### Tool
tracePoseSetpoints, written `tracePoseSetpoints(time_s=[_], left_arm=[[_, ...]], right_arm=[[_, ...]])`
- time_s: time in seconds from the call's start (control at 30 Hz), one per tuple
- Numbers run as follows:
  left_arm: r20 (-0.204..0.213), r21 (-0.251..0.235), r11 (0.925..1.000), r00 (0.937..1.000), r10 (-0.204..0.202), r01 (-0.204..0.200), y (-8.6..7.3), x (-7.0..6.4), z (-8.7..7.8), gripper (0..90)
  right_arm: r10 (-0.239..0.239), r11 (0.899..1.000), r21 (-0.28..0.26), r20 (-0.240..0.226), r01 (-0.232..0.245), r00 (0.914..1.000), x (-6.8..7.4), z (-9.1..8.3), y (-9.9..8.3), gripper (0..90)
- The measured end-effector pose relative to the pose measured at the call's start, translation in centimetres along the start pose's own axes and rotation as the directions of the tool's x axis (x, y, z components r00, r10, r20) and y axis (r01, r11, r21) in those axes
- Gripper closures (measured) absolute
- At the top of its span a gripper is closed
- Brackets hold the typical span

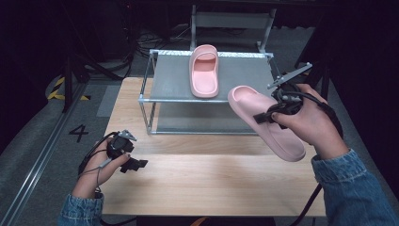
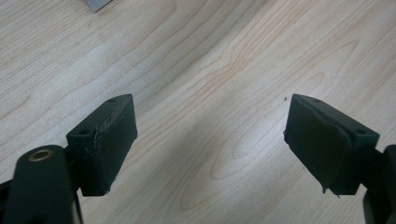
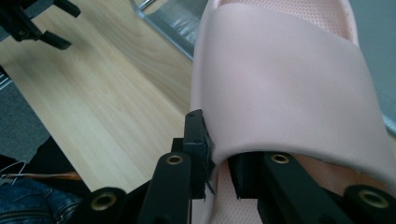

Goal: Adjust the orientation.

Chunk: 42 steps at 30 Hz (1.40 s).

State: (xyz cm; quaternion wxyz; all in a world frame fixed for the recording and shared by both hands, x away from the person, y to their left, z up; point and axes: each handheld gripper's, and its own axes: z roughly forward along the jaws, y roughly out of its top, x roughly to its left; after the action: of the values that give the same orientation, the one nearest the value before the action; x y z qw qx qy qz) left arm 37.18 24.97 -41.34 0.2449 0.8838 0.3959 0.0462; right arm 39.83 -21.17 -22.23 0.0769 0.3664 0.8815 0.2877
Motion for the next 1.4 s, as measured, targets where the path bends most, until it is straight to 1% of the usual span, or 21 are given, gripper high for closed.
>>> tracePoseSetpoints(time_s=[0.1,0.13,0.17,0.33,0.43,0.47,0.5,0.57,0.6,0.63,0.73,0.87,1.0,1.07,1.2,1.27,1.33,1.4], left_arm=[[-0.006,-0.001,1.0000,1.0000,-0.007,0.007,0.0,0.1,0.0,17.5],[-0.006,-0.001,1.0000,1.0000,-0.007,0.007,0.0,0.1,0.0,17.6],[-0.006,0.000,0.9999,0.9999,-0.014,0.014,-0.1,0.1,0.0,17.6],[-0.009,0.001,0.9999,0.9999,-0.010,0.010,0.0,0.1,0.2,17.6],[-0.012,0.001,1.0000,0.9999,-0.005,0.005,-0.1,0.3,0.2,17.8],[-0.012,0.001,1.0000,0.9999,-0.005,0.005,-0.1,0.3,0.2,17.8],[-0.011,0.003,0.9999,0.9999,-0.013,0.013,-0.1,0.3,0.2,17.8],[-0.010,0.000,0.9999,0.9998,-0.015,0.015,-0.1,0.3,0.2,17.9],[-0.009,0.000,0.9999,0.9999,-0.014,0.014,-0.1,0.3,0.2,17.9],[-0.008,0.001,0.9999,0.9999,-0.011,0.011,-0.1,0.3,0.1,17.9],[-0.005,0.003,0.9999,0.9999,-0.015,0.015,-0.2,0.3,0.1,17.8],[-0.005,0.007,1.0000,1.0000,-0.003,0.003,-0.2,0.5,0.2,17.6],[-0.006,0.004,0.9999,0.9999,-0.014,0.015,-0.3,0.6,0.1,17.6],[-0.007,0.003,0.9999,0.9999,-0.010,0.010,-0.3,0.6,0.0,17.6],[-0.007,0.006,0.9999,0.9999,-0.012,0.012,-0.3,0.6,0.1,17.6],[-0.006,0.009,0.9999,0.9999,-0.009,0.009,-0.3,0.6,0.2,17.5],[-0.003,0.009,0.9999,0.9999,-0.011,0.011,-0.3,0.6,0.2,17.5],[-0.002,0.010,0.9999,0.9999,-0.010,0.010,-0.2,0.6,0.2,17.5]], right_arm=[[0.014,1.000,0.008,0.018,-0.015,0.9997,-0.7,0.2,1.0,79.5],[0.014,1.000,0.008,0.018,-0.015,0.9997,-0.7,0.2,1.0,79.5],[0.027,1.000,0.010,0.025,-0.028,0.9993,-1.3,0.4,1.8,79.5],[0.049,0.998,0.031,0.053,-0.051,0.9974,-2.6,1.0,3.4,79.4],[0.060,0.997,0.040,0.079,-0.064,0.9951,-3.4,1.6,4.6,79.3],[0.068,0.997,0.041,0.081,-0.072,0.9944,-3.7,1.8,4.9,79.4],[0.068,0.997,0.041,0.081,-0.072,0.9944,-3.7,1.8,4.9,79.4],[0.081,0.995,0.053,0.094,-0.086,0.9923,-4.4,2.4,6.1,79.5],[0.081,0.995,0.053,0.094,-0.086,0.9923,-4.4,2.4,6.1,79.5],[0.088,0.994,0.062,0.103,-0.094,0.9908,-4.8,2.7,6.7,79.5],[0.099,0.991,0.082,0.114,-0.109,0.9885,-5.3,3.3,7.4,79.5],[0.106,0.989,0.090,0.131,-0.118,0.9857,-5.8,3.9,8.0,79.5],[0.112,0.987,0.100,0.135,-0.125,0.9846,-6.1,4.5,8.6,79.5],[0.118,0.986,0.104,0.138,-0.132,0.9834,-6.2,4.9,8.9,79.5],[0.132,0.982,0.118,0.144,-0.149,0.9807,-6.6,5.3,8.9,79.2],[0.133,0.981,0.119,0.146,-0.151,0.9804,-6.8,5.6,8.9,78.7],[0.129,0.982,0.119,0.142,-0.146,0.9814,-6.9,5.7,8.8,77.5],[0.122,0.983,0.123,0.138,-0.139,0.9829,-6.9,5.7,8.7,74.0]])
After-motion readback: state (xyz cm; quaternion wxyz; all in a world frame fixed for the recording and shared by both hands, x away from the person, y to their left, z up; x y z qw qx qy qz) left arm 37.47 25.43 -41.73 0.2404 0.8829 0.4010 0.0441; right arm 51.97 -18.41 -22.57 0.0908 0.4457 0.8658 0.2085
